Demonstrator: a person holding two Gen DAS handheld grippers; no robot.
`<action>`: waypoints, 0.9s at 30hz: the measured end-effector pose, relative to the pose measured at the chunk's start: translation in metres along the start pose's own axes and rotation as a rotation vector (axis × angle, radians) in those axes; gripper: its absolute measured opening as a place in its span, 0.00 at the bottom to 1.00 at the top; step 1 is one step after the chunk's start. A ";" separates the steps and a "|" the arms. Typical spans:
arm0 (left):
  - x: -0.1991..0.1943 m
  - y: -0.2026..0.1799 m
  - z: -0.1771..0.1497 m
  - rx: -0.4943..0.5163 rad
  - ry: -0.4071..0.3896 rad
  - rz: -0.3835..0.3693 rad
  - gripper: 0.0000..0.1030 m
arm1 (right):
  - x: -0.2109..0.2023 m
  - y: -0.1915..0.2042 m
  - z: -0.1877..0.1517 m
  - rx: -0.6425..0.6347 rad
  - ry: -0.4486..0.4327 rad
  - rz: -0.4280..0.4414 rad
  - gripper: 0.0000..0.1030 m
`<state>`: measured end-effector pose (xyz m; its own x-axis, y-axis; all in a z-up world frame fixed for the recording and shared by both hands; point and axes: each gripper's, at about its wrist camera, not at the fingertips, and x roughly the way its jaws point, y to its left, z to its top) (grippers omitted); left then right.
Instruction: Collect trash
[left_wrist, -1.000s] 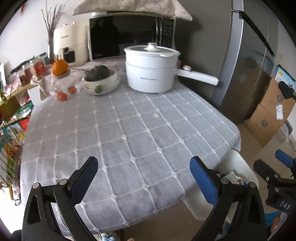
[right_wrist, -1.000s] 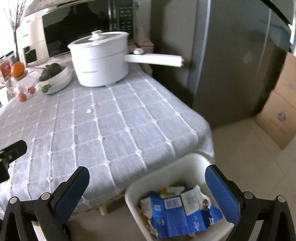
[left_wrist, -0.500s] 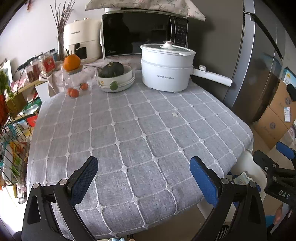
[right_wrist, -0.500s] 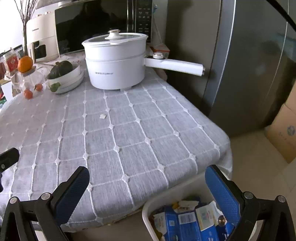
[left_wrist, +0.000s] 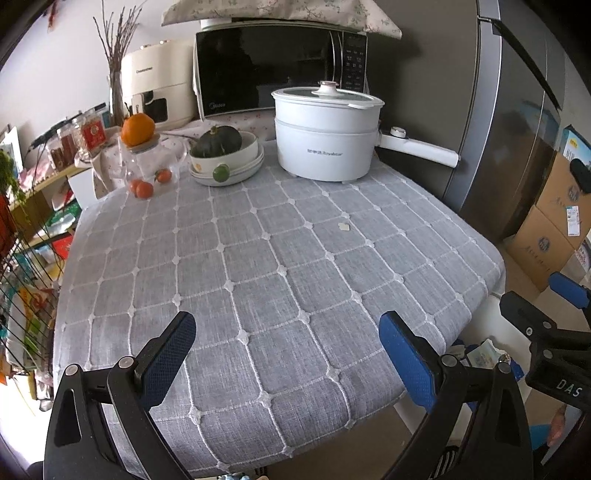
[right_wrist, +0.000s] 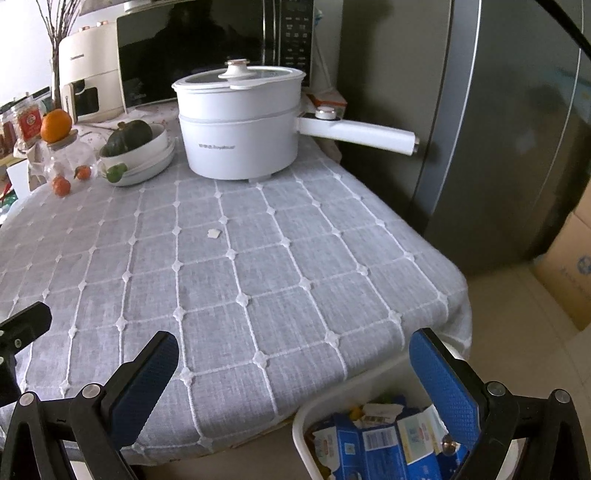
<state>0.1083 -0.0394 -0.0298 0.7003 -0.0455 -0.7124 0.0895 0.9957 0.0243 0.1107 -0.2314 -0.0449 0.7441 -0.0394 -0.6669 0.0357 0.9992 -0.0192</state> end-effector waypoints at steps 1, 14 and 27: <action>0.000 0.000 0.000 0.000 0.000 -0.001 0.98 | -0.001 0.000 0.000 0.001 -0.003 0.001 0.99; 0.000 -0.001 -0.001 0.009 -0.002 0.013 0.98 | 0.000 -0.001 0.000 0.003 -0.011 -0.001 0.99; -0.002 0.000 -0.001 0.010 0.001 0.023 0.98 | 0.000 -0.003 0.001 0.010 -0.017 0.001 0.99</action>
<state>0.1061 -0.0395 -0.0289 0.7015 -0.0226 -0.7123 0.0802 0.9956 0.0474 0.1110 -0.2342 -0.0438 0.7551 -0.0386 -0.6545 0.0414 0.9991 -0.0112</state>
